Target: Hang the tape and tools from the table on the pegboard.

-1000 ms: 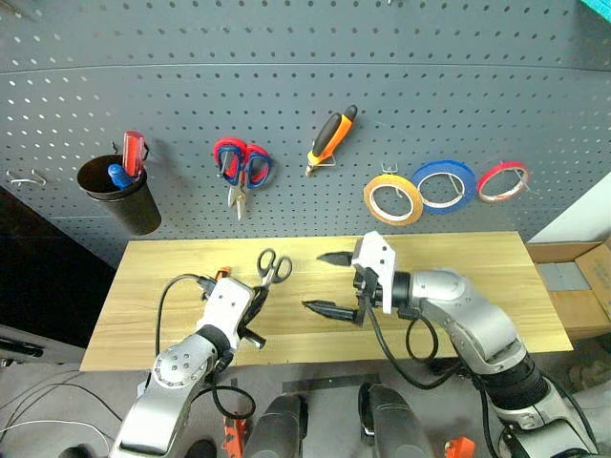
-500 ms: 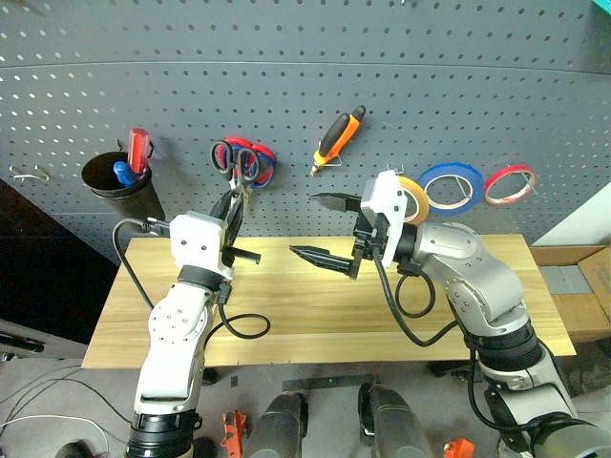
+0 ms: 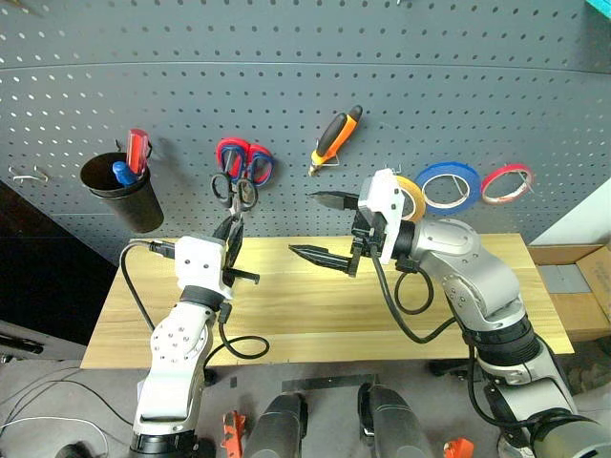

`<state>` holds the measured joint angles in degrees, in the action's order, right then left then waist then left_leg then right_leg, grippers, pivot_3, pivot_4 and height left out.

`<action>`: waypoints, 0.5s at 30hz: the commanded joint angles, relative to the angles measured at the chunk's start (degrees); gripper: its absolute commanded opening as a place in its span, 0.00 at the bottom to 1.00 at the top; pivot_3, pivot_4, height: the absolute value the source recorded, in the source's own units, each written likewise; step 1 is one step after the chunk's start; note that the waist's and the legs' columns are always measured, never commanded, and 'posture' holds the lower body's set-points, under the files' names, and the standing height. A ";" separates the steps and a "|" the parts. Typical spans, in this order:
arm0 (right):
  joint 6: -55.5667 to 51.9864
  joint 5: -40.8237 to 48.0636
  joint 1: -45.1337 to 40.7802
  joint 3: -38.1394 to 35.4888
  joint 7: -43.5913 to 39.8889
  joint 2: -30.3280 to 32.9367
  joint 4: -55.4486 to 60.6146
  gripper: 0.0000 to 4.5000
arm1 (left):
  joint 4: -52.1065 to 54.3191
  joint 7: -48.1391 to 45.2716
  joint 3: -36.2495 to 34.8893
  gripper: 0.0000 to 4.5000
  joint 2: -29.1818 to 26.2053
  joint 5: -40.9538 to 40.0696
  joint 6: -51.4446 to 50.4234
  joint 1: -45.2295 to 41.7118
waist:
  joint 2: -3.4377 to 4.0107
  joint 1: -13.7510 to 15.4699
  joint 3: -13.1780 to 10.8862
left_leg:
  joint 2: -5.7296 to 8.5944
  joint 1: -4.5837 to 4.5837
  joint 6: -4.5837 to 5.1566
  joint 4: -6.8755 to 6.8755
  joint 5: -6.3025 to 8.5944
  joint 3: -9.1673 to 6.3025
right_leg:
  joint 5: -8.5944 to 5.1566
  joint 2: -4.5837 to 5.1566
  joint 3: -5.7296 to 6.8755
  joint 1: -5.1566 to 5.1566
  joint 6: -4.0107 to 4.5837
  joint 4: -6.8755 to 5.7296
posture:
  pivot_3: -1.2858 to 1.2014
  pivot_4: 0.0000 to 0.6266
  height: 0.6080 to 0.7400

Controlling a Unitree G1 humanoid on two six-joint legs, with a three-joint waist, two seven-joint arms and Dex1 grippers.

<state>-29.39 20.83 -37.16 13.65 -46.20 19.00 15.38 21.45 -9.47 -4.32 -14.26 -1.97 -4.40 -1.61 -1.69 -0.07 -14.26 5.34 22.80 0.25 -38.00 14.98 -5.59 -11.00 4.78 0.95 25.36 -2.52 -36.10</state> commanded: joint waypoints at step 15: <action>1.00 1.00 -1.91 -0.58 0.02 -1.99 2.09 1.00 | -0.43 2.72 0.69 0.02 1.09 4.09 -0.55 -3.18 | 0.00 0.00 0.07 | 0.00 -0.01 -0.02 -0.03 -0.01 0.02 | 0.02 -0.02 -0.01 0.00 0.03 -0.03 | 0.52 0.29 1.00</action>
<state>-29.28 19.77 -37.24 14.59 -46.18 17.97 15.31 20.97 -7.40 -4.17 -13.56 1.31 -4.85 -4.35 -1.69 -0.07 -14.19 5.34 22.78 0.23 -38.03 14.97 -5.57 -10.98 4.76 0.93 25.35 -2.49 -36.14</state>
